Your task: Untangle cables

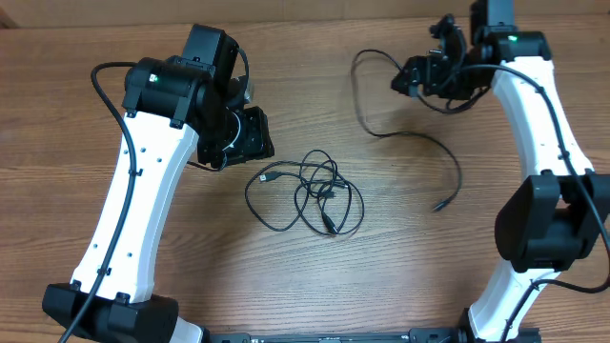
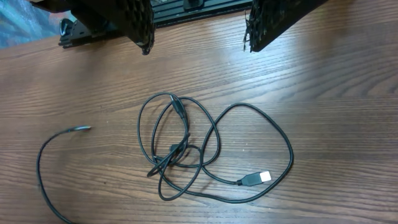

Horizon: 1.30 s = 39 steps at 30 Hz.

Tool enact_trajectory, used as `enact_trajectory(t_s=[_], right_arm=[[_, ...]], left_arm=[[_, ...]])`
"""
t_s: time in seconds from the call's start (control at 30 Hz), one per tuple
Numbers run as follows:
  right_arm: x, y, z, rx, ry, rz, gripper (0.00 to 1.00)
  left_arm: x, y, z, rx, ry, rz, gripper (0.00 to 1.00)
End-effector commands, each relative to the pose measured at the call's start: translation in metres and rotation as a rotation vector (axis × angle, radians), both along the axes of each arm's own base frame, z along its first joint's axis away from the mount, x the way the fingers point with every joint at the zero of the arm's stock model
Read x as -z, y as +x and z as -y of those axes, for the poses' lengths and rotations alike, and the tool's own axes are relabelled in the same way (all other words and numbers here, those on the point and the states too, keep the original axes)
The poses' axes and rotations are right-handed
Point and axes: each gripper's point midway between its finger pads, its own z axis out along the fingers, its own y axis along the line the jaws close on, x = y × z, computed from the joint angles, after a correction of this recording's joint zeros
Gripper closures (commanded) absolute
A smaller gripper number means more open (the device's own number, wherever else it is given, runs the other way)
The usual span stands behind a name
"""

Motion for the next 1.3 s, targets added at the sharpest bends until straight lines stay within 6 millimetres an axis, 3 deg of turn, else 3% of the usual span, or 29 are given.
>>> enact_trajectory(t_s=[0.0,0.17,0.3,0.43,0.53,0.8,0.87,0.9,1.0,1.13,1.27], right_arm=[[0.004,-0.005,-0.006,-0.013,-0.011,-0.021,0.07],[0.011,-0.026,-0.013,-0.031,-0.015,-0.111,0.13],[0.017,-0.045,-0.01,-0.03,-0.05,-0.198,0.38],[0.024,-0.069,-0.014,-0.043,-0.055,-0.298,0.56],[0.041,-0.083,-0.013,-0.054,-0.113,-0.351,0.68],[0.103,-0.108,0.026,0.184,-0.322,-0.492,0.76],[0.11,-0.112,0.029,0.205,-0.321,-0.513,0.73],[0.112,-0.114,0.03,0.206,-0.322,-0.519,0.65],[0.117,-0.115,0.031,0.209,-0.32,-0.519,0.58],[0.126,-0.112,0.031,0.213,-0.315,-0.497,0.65],[0.14,-0.122,0.032,0.211,-0.32,-0.52,0.68]], left_arm=[[0.002,-0.001,0.001,0.025,0.009,0.004,0.49],[0.002,0.0,0.001,0.025,0.009,0.005,0.49],[0.002,0.0,0.001,0.024,0.009,0.006,0.49],[0.001,0.001,0.001,0.024,0.008,0.01,0.49],[0.001,0.002,0.001,0.024,0.006,0.016,0.49],[0.001,0.001,0.001,0.024,0.007,0.011,0.49],[0.001,0.001,0.001,0.024,0.007,0.012,0.49],[0.001,0.001,0.001,0.024,0.007,0.012,0.49],[0.001,0.001,0.001,0.024,0.007,0.012,0.48],[0.001,0.001,0.001,0.024,0.007,0.013,0.49],[0.001,0.001,0.001,0.024,0.007,0.012,0.49]])
